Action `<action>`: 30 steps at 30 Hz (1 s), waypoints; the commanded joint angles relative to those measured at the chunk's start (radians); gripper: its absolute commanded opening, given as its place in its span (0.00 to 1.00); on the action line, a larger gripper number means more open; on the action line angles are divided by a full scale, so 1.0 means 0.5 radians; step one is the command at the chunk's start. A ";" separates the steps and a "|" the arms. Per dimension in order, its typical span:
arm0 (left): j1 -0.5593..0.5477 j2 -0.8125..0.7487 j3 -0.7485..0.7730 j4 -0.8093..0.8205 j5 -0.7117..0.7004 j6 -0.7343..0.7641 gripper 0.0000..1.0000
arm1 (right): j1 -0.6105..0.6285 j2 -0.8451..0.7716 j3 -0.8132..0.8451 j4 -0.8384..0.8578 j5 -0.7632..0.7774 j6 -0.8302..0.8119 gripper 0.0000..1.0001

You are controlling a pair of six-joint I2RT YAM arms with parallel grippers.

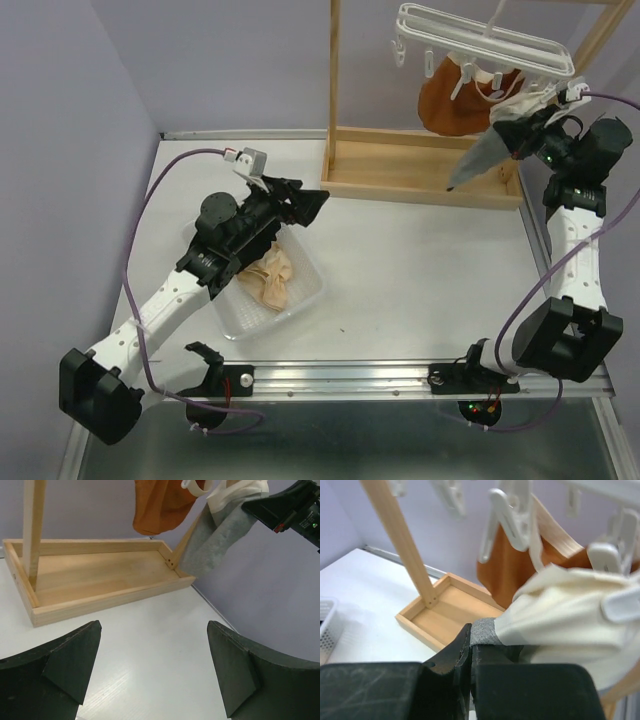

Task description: Remove the underwear clipped to the hanger

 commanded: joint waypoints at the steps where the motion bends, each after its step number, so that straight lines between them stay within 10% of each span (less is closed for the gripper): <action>1: -0.093 0.141 0.242 0.251 0.131 0.086 0.99 | 0.202 -0.061 -0.038 0.064 -0.009 0.104 0.01; 30: -0.461 1.748 1.626 0.475 0.315 0.675 0.99 | 0.755 0.166 0.278 0.061 0.415 0.829 0.01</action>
